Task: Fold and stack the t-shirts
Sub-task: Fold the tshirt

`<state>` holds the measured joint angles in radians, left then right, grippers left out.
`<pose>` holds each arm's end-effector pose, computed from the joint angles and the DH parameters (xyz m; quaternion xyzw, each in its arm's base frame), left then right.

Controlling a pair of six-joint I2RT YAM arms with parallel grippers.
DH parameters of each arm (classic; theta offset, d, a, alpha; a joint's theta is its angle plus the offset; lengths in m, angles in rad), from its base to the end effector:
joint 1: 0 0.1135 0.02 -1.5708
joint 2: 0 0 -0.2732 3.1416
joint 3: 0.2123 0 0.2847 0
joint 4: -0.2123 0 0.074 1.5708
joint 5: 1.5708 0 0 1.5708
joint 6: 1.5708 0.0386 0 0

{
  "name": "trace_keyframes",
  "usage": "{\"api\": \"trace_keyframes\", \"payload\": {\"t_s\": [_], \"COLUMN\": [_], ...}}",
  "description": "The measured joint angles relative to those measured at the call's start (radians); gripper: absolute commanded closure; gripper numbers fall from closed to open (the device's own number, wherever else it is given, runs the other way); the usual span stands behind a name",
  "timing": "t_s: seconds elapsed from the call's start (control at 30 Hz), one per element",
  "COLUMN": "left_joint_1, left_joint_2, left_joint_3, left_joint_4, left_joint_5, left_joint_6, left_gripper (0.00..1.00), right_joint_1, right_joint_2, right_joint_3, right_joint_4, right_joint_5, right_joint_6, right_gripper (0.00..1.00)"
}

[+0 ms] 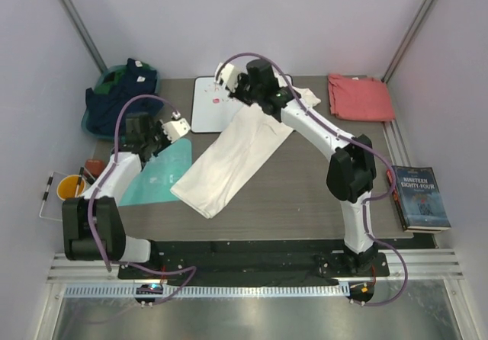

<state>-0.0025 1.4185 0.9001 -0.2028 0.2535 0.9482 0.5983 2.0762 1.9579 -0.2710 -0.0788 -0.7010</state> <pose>0.3336 -0.0105 0.2242 0.4600 0.7798 0.0837 0.4164 0.4443 0.3065 0.3366 -0.5195 0.6476 0.0041 0.5575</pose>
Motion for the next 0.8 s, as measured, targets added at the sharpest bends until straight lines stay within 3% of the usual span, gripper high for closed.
{"api": "trace_keyframes", "payload": {"t_s": [0.33,0.57,0.8], "left_joint_1": [0.000,0.000,0.000], "left_joint_2": [-0.288,-0.436,-0.476], "left_joint_3": [-0.006,-0.018,-0.035], "left_joint_4": [-0.004,-0.038,-0.065], "left_joint_5": [-0.002,-0.011,-0.011], "left_joint_6": [-0.023,-0.051,-0.051], "left_gripper": [1.00,1.00,1.00], "right_joint_1": [0.149,0.253,0.286], "right_joint_2": [0.058,0.064,0.074], "right_joint_3": [-0.245,-0.250,-0.294], "right_joint_4": [-0.307,-0.315,-0.277], "right_joint_5": [-0.245,-0.319,-0.320], "right_joint_6": [-0.005,-0.001,0.001], "right_gripper": [0.99,0.99,0.99]}}
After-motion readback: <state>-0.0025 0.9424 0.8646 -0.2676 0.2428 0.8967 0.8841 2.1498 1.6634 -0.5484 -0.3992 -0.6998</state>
